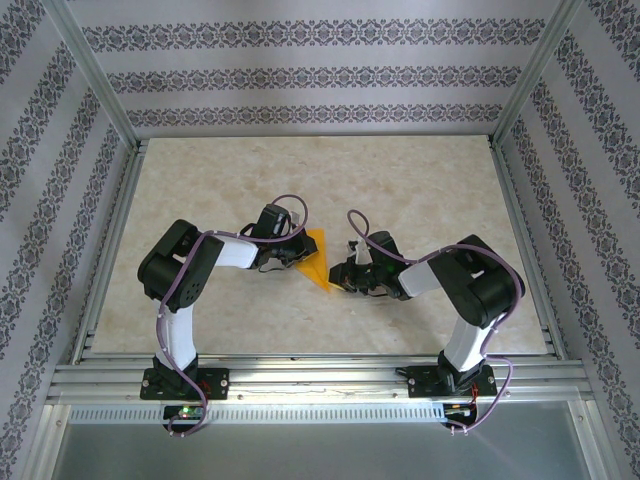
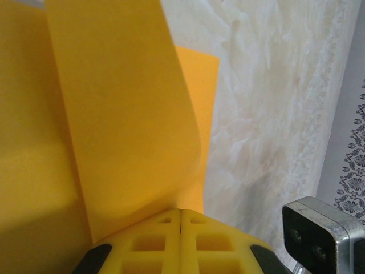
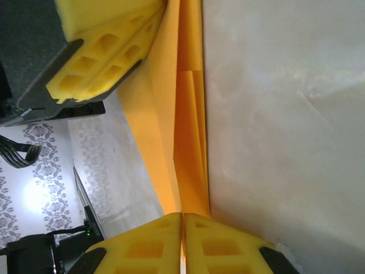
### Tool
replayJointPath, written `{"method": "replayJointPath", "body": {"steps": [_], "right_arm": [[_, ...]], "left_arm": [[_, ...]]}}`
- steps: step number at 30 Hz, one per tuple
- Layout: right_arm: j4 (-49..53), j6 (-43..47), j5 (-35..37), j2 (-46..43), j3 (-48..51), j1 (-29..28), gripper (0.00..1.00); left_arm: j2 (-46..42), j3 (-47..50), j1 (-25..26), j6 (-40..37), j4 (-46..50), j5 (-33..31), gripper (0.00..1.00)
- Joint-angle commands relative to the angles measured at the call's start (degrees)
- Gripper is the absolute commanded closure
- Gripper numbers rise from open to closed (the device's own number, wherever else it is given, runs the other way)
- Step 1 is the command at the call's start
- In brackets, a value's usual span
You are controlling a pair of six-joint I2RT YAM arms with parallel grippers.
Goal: Fold a paper plane with a square sheet of paper (pick it up from the middle)
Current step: Fourth fold the wing at the center of the table.
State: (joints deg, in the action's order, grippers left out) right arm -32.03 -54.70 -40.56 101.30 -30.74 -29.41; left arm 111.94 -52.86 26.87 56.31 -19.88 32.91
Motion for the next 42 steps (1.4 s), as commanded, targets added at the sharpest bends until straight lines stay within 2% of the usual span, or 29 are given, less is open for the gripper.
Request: {"method": "replayJointPath", "body": {"steps": [1,5,13,16,24,32,35,38,40,42], "right_arm": [[10.60,4.09,-0.16,-1.08,-0.96,-1.10,0.93],[19.81,8.84,1.86,-2.31,-3.39,-2.88,0.93],[21.78,8.82,1.89,-2.94,-3.09,-3.19,0.94],[21.97,8.84,1.59,-3.35,-3.09,-3.32,0.90],[24.51,9.96,0.47,-4.87,-3.62,-3.74,0.87],[28.87,12.42,1.68,-4.19,-4.86,-4.25,0.97],[29.63,12.65,1.38,-4.46,-5.60,-4.60,0.92],[31.75,13.16,1.89,-5.41,-6.68,-4.45,0.91],[33.07,13.42,2.81,-7.09,-7.63,-4.38,0.84],[33.18,12.82,3.44,-9.94,-8.14,-3.81,0.83]], "left_arm": [[1.27,1.13,-0.59,-0.86,3.53,-0.10,0.99],[1.26,1.15,-0.59,-0.68,3.43,-0.03,0.99],[1.31,1.76,-0.55,0.03,2.41,-0.09,0.99],[1.24,1.89,-0.57,0.17,2.21,-0.22,1.00],[1.20,1.98,-0.59,0.35,2.04,-0.35,1.00],[1.33,2.34,-0.59,0.72,1.42,-0.29,1.00],[1.32,2.41,-0.59,0.68,1.49,-0.35,1.00],[1.21,2.46,-0.59,0.73,1.42,-0.51,1.00],[1.20,2.50,-0.59,0.51,1.50,-0.47,1.00],[1.09,2.59,-0.59,0.22,1.77,-0.56,1.00]]}}
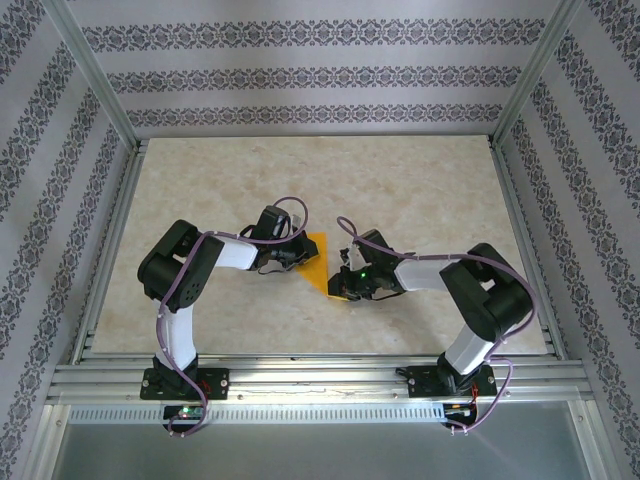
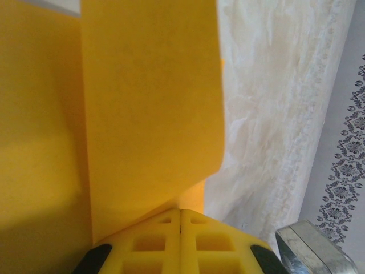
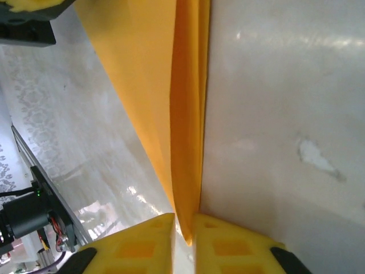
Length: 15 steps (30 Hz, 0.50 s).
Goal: Fold a paper plane with a square sheet of paper (pick it up from the middle)
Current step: Fourth fold the wing at the center of the table.
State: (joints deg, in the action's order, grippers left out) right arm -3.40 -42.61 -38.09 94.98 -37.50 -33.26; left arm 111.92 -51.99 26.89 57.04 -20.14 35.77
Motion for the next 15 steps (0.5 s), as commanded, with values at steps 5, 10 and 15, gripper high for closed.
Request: {"method": "replayJointPath", "body": {"steps": [5,10,15], "right_arm": [[2.49,-1.40,1.33,-8.04,-3.12,3.32,0.79],[1.78,-1.32,-3.81,-2.81,-8.65,2.09,0.86],[-0.12,-3.83,-2.15,2.88,-11.12,0.90,0.95]], "left_arm": [[1.21,1.94,-0.60,-0.70,1.85,-3.45,1.00],[1.37,1.77,-0.48,-0.52,1.59,-3.25,1.00],[1.75,1.66,-0.45,-0.26,1.17,-2.92,1.00]]}}
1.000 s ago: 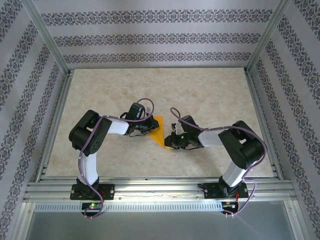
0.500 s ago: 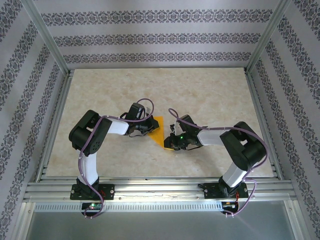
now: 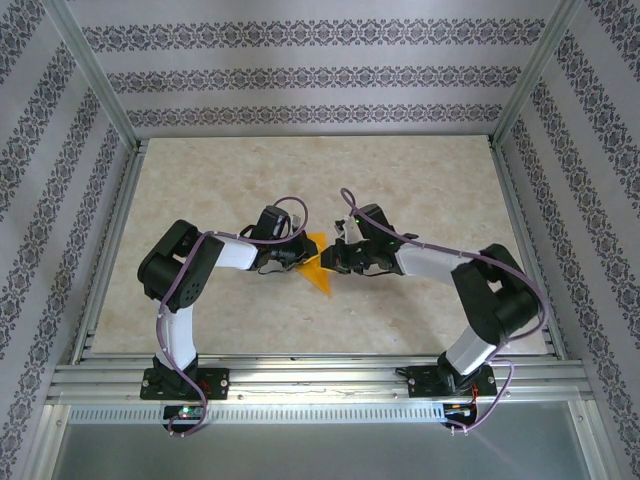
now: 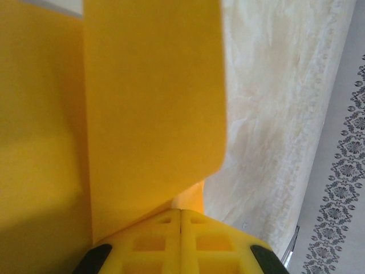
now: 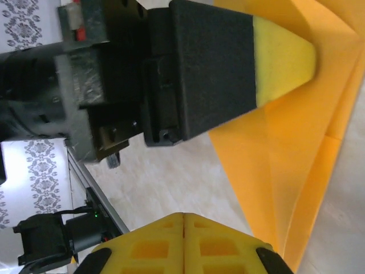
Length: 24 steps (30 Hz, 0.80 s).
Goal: Fold a paper plane with a square sheet of paper (pick it up from the middle)
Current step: Fourth fold the wing at the center of the table.
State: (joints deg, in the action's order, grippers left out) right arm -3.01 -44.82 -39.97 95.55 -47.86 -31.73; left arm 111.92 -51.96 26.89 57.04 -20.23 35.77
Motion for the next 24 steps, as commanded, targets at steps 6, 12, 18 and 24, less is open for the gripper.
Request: {"method": "replayJointPath", "body": {"steps": [6,12,18,24], "right_arm": [[-1.13,-1.69,0.10,5.42,-1.53,-2.36,0.96],[-1.12,-1.45,1.25,7.08,0.15,-2.12,0.96],[-4.13,-2.57,-0.14,8.20,2.78,-1.93,0.96],[-6.97,-4.09,-0.97,8.25,5.55,-1.94,0.97]], "left_arm": [[1.71,1.56,-0.51,-0.39,1.37,-2.90,1.00],[1.47,1.45,-0.46,-0.35,1.57,-2.99,1.00],[1.46,1.47,-0.53,-0.35,1.72,-2.96,1.00],[1.45,1.57,-0.51,-0.26,1.65,-2.94,1.00]]}}
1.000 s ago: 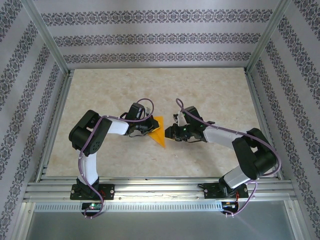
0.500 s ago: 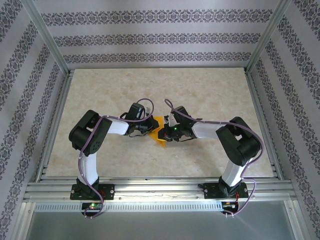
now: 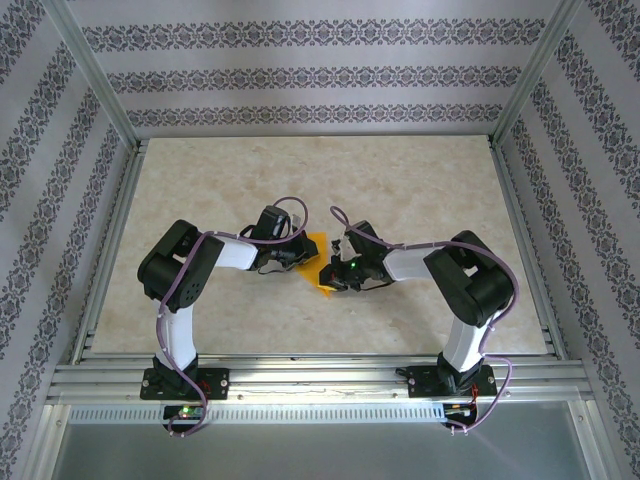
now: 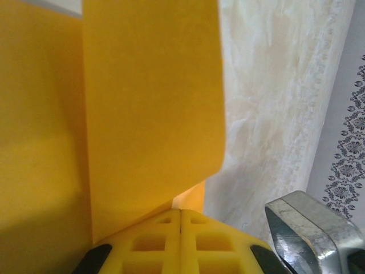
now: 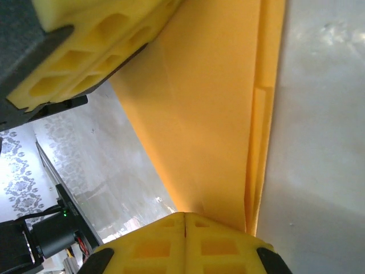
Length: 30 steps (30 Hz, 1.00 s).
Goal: Fold a paper plane with a square sheet of paper (pick it up from the middle)
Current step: Fourth fold the wing at the center of the table.
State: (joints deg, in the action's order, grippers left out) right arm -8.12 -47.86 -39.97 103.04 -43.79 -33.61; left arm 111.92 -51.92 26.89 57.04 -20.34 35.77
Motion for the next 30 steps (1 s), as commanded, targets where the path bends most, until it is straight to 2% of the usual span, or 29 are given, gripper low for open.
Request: {"method": "replayJointPath", "body": {"steps": [1,17,30], "right_arm": [[-2.15,-1.14,-0.86,0.71,2.05,-0.13,0.96],[-0.94,-0.77,0.15,-2.96,8.25,-1.42,0.97],[4.63,0.73,2.27,-8.26,11.39,-2.70,0.98]], "left_arm": [[1.46,1.59,-0.46,-0.19,1.62,-2.99,1.00],[1.72,1.92,-0.53,0.37,1.17,-3.38,1.00],[1.65,2.01,-0.52,0.61,1.19,-3.64,1.00]]}}
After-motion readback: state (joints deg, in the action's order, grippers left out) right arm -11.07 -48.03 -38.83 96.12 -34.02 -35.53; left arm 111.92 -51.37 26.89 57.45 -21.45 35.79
